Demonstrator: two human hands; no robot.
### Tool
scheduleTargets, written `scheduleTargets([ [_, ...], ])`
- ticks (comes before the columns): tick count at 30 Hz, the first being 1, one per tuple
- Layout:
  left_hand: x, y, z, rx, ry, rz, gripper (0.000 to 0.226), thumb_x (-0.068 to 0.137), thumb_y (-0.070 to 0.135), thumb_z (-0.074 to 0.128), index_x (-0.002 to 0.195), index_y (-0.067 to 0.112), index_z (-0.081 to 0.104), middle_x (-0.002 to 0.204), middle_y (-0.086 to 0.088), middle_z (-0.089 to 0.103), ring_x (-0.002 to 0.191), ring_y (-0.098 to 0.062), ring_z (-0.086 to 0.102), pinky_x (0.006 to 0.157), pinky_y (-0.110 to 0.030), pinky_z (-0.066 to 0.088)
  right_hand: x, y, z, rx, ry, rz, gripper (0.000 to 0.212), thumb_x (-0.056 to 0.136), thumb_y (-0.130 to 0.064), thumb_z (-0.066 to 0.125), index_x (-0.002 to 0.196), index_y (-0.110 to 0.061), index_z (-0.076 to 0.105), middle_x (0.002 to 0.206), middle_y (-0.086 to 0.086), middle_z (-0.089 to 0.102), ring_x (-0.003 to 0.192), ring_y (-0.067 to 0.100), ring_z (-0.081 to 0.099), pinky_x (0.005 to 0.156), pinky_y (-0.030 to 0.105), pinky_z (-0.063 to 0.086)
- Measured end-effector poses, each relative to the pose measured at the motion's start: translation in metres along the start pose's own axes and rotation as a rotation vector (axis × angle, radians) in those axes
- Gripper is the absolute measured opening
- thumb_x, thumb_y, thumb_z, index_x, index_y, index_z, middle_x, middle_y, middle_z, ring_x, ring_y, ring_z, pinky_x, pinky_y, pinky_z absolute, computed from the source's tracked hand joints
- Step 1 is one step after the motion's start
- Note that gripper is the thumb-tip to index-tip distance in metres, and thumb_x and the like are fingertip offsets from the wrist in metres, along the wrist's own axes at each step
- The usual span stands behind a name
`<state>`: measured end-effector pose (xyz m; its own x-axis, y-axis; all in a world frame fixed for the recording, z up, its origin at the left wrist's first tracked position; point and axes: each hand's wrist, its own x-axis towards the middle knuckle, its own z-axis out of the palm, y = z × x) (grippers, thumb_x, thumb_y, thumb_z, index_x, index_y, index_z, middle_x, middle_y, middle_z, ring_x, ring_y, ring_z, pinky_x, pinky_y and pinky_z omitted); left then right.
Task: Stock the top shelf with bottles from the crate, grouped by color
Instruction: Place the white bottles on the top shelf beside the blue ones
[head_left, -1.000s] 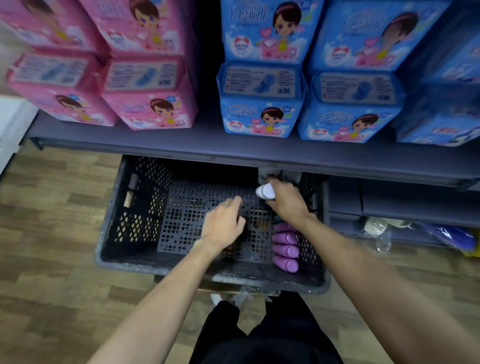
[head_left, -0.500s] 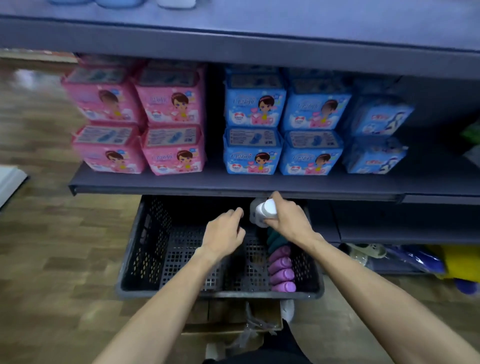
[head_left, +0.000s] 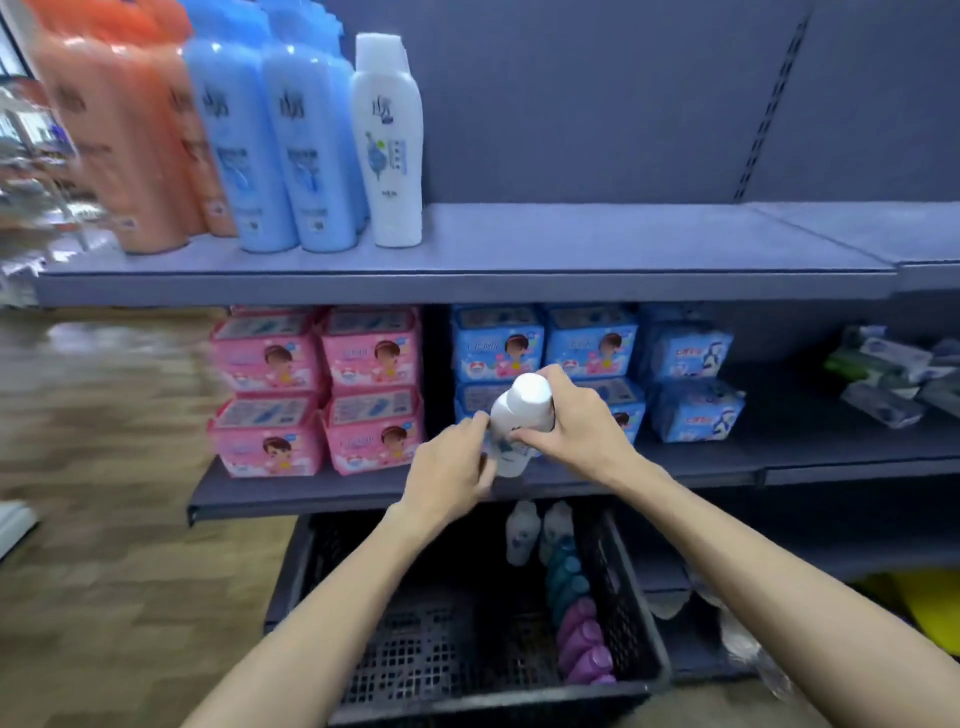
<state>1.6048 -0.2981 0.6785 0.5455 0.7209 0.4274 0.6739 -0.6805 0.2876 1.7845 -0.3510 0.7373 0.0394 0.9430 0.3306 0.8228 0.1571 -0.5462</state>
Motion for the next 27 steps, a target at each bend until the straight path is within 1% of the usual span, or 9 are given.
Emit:
scheduleTargets([
  [2, 0.009, 0.001, -0.023, 0.022, 0.048, 0.035, 0.019, 0.082, 0.025, 0.054, 0.092, 0.018, 0.039, 0.080, 0.004, 0.050, 0.078, -0.023, 0.055, 0.056, -0.038, 0.042, 0.007, -0.016, -0.018, 0.031, 0.042, -0.048, 0.054, 0.073, -0.042, 0.078, 0.112, -0.021, 0.048, 0.093, -0.003, 0.068, 0.081, 0.021, 0.062, 0.069, 0.039, 0.051],
  [4, 0.018, 0.003, -0.046, 0.073, 0.094, 0.089, 0.022, 0.080, 0.024, 0.055, 0.097, 0.017, 0.043, 0.084, 0.002, 0.054, 0.081, -0.024, 0.056, 0.056, -0.037, 0.041, 0.014, -0.035, -0.038, 0.076, 0.078, -0.110, 0.052, 0.072, -0.045, 0.078, 0.110, -0.021, 0.052, 0.095, -0.006, 0.070, 0.083, 0.017, 0.064, 0.070, 0.037, 0.053],
  [9, 0.044, 0.008, -0.108, 0.148, 0.255, 0.216, 0.023, 0.080, 0.027, 0.056, 0.099, 0.021, 0.045, 0.086, 0.004, 0.058, 0.081, -0.023, 0.059, 0.051, -0.034, 0.039, 0.038, -0.081, -0.093, 0.180, 0.160, -0.214, 0.049, 0.076, -0.034, 0.082, 0.117, -0.019, 0.060, 0.103, -0.011, 0.071, 0.088, 0.008, 0.065, 0.075, 0.024, 0.051],
  [12, 0.064, 0.013, -0.145, 0.184, 0.354, 0.256, 0.024, 0.081, 0.027, 0.054, 0.102, 0.018, 0.049, 0.084, 0.005, 0.059, 0.076, -0.022, 0.059, 0.052, -0.035, 0.042, 0.060, -0.107, -0.123, 0.205, 0.184, -0.274, 0.048, 0.077, -0.030, 0.082, 0.117, -0.017, 0.061, 0.103, -0.013, 0.071, 0.086, -0.001, 0.063, 0.070, 0.011, 0.043],
  [14, 0.078, 0.016, -0.166, 0.193, 0.409, 0.269, 0.026, 0.081, 0.025, 0.057, 0.105, 0.017, 0.049, 0.080, 0.004, 0.059, 0.070, -0.024, 0.058, 0.049, -0.036, 0.044, 0.073, -0.125, -0.143, 0.193, 0.204, -0.316, 0.047, 0.077, -0.030, 0.082, 0.117, -0.016, 0.061, 0.102, -0.013, 0.071, 0.085, 0.000, 0.063, 0.069, 0.009, 0.043],
  [17, 0.098, 0.019, -0.190, 0.208, 0.475, 0.261, 0.027, 0.081, 0.022, 0.060, 0.102, 0.018, 0.044, 0.077, 0.004, 0.059, 0.062, -0.026, 0.057, 0.045, -0.037, 0.045, 0.091, -0.147, -0.166, 0.221, 0.216, -0.365, 0.048, 0.079, -0.030, 0.081, 0.120, -0.015, 0.060, 0.105, -0.011, 0.071, 0.091, 0.003, 0.067, 0.072, 0.013, 0.050],
  [20, 0.115, 0.019, -0.204, 0.222, 0.482, 0.224, 0.023, 0.084, 0.025, 0.056, 0.101, 0.019, 0.042, 0.077, 0.005, 0.059, 0.061, -0.026, 0.055, 0.047, -0.037, 0.046, 0.107, -0.157, -0.178, 0.213, 0.226, -0.388, 0.051, 0.080, -0.031, 0.080, 0.123, -0.015, 0.058, 0.108, -0.008, 0.070, 0.095, 0.006, 0.068, 0.075, 0.021, 0.057],
  [24, 0.130, 0.019, -0.210, 0.214, 0.416, 0.197, 0.024, 0.086, 0.026, 0.053, 0.106, 0.019, 0.042, 0.083, 0.007, 0.056, 0.065, -0.026, 0.056, 0.052, -0.039, 0.048, 0.128, -0.151, -0.178, 0.174, 0.234, -0.337, 0.048, 0.080, -0.033, 0.079, 0.121, -0.018, 0.058, 0.107, -0.007, 0.070, 0.095, 0.009, 0.067, 0.081, 0.034, 0.058],
  [27, 0.138, 0.018, -0.207, 0.259, 0.355, 0.185, 0.030, 0.087, 0.027, 0.052, 0.113, 0.017, 0.042, 0.084, 0.010, 0.048, 0.070, -0.025, 0.056, 0.053, -0.035, 0.043, 0.141, -0.139, -0.169, 0.181, 0.229, -0.269, 0.047, 0.080, -0.034, 0.077, 0.120, -0.020, 0.058, 0.108, -0.007, 0.069, 0.098, 0.011, 0.066, 0.085, 0.039, 0.057],
])
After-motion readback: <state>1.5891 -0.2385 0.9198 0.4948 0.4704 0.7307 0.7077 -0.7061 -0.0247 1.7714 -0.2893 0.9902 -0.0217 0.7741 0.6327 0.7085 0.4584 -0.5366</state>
